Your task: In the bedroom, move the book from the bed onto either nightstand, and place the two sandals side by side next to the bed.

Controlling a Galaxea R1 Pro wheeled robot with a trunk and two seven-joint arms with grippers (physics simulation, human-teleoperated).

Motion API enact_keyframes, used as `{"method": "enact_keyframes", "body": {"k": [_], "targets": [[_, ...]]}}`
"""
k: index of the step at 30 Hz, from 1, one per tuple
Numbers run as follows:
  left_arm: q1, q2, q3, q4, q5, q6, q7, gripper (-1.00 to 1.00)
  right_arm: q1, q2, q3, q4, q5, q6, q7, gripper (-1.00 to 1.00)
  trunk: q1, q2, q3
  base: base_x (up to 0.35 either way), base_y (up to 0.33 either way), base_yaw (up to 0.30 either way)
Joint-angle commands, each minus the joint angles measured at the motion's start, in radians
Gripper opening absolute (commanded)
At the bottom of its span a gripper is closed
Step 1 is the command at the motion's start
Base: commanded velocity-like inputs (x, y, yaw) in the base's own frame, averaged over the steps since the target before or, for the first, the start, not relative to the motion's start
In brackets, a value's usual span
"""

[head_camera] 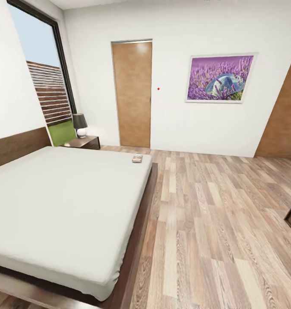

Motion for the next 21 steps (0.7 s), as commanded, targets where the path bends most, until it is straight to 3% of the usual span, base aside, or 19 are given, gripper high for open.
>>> {"method": "enact_keyframes", "body": {"k": [1,21], "targets": [[0.000,0.000,0.000,0.000,0.001,-0.003,0.000,1.00,0.000,0.000,-0.002,0.000,-0.001,-0.002,0.001,1.00,0.000,0.000,-0.001,0.000,0.000,-0.267],[0.000,0.000,0.000,0.000,0.001,-0.003,0.000,1.00,0.000,0.000,-0.002,0.000,-0.002,-0.002,0.001,1.00,0.000,0.000,-0.001,0.000,0.000,-0.267]]}}
